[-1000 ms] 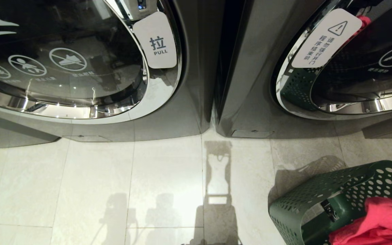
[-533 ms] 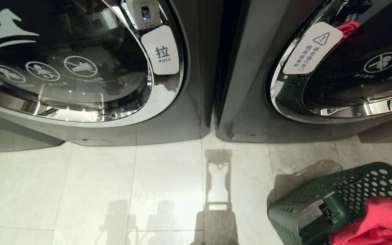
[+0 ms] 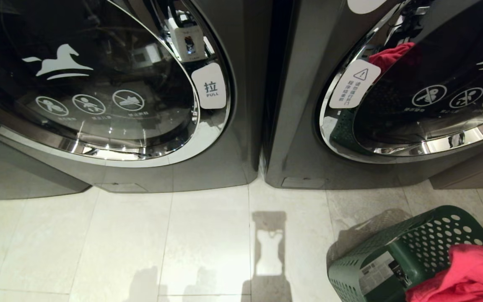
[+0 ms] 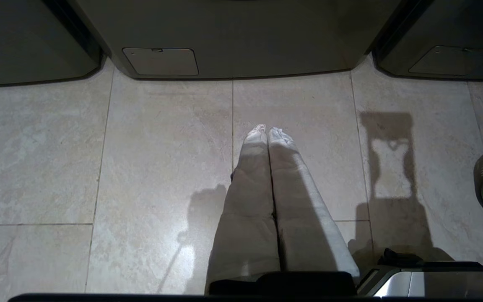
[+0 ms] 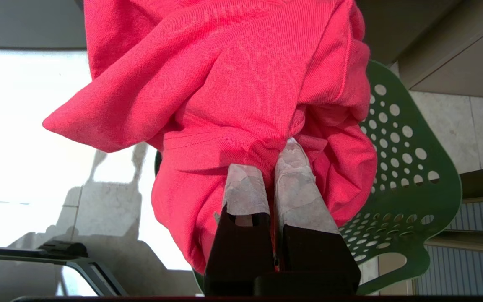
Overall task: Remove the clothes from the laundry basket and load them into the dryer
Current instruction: Put the clothes in the dryer
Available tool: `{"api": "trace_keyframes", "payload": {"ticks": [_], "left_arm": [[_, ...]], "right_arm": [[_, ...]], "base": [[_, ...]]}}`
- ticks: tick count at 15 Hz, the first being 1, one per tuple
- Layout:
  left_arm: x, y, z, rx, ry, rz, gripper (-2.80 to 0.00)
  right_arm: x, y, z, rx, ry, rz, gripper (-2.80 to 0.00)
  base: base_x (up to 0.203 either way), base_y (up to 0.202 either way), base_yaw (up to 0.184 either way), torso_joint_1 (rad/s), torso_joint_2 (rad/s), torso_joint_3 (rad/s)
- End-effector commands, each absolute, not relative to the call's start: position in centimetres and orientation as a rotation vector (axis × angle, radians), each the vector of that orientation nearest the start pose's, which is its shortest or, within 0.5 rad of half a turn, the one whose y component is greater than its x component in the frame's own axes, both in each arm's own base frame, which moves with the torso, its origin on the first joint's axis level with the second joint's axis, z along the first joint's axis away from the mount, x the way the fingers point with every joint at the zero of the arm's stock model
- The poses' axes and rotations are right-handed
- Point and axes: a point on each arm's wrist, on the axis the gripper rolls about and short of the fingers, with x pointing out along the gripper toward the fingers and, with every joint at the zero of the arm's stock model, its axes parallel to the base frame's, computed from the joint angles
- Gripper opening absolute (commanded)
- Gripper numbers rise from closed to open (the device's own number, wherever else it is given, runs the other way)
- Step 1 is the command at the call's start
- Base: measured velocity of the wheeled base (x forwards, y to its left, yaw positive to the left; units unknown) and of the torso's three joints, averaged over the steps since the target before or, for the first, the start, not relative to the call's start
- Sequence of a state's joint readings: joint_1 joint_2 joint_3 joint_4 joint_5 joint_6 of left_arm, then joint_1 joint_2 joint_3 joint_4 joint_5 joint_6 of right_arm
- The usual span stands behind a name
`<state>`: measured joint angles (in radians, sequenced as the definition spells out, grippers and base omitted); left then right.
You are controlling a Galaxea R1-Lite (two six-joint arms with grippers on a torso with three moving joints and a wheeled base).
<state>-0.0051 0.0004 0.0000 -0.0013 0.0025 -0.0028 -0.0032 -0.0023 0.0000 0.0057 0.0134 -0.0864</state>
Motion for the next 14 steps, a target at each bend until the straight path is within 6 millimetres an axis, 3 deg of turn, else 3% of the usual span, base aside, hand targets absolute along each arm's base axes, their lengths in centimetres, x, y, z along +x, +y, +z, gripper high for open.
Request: {"api": "trace_keyframes", "payload": {"ticks": [1,14], "left_arm": [[-2.29,0.02,7.60,-0.003,-0.003,-0.002,-2.80],[-2.28,0.02,7.56,-0.005,-0.002,-0.003,-2.80]], "right_arm": [[-2.29,0.04,7.48,-0.086,0.004,0.011,-2.80],[-2.28,0.04,7.44,-0.097,0.005,0.014,-2.80]], "base": [[0.000,0.000,0.000,-0.003,0.00,0.203],[0.000,0.000,0.000,0.002,0.00,0.204]]}}
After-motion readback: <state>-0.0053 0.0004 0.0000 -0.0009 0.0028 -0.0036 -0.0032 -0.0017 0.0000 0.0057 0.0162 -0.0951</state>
